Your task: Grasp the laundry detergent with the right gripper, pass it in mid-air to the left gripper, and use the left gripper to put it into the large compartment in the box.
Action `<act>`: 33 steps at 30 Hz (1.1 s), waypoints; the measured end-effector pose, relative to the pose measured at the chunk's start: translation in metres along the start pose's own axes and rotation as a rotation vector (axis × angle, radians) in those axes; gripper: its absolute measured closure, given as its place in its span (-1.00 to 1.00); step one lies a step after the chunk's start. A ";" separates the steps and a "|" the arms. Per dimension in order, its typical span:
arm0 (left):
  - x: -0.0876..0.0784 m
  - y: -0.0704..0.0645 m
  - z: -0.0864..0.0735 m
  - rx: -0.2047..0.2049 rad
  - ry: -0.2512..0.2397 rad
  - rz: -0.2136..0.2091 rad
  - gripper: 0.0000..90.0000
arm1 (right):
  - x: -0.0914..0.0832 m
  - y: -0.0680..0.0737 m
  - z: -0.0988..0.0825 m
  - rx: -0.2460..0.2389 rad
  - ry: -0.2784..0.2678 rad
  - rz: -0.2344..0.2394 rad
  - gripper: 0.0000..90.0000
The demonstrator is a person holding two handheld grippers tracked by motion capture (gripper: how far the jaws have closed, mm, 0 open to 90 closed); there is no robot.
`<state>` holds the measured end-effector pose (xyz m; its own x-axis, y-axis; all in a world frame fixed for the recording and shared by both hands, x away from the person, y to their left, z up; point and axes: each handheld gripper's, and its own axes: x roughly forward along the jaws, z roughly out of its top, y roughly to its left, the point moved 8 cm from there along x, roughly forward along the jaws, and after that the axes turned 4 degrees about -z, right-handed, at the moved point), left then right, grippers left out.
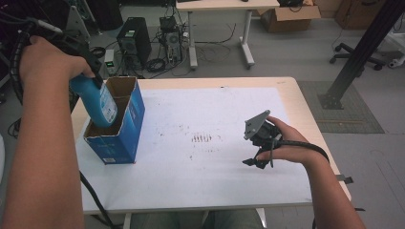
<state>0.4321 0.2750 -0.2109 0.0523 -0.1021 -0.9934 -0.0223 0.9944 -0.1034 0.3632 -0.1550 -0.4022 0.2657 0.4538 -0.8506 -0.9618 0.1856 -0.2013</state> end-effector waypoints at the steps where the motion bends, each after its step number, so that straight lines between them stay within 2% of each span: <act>1: 0.002 0.000 0.000 0.002 0.002 0.001 -0.15 | 0.000 0.000 0.000 0.002 0.002 0.001 -0.93; 20: 0.058 0.007 -0.002 0.002 0.047 0.000 -0.15 | -0.001 0.003 -0.001 0.002 0.000 0.002 -0.93; 33: 0.092 0.005 -0.001 0.008 0.074 -0.015 -0.15 | 0.002 0.004 -0.003 0.014 -0.002 0.006 -0.93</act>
<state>0.4360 0.2707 -0.3029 -0.0214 -0.1188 -0.9927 -0.0137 0.9929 -0.1185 0.3598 -0.1562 -0.4064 0.2603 0.4563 -0.8509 -0.9622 0.1956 -0.1894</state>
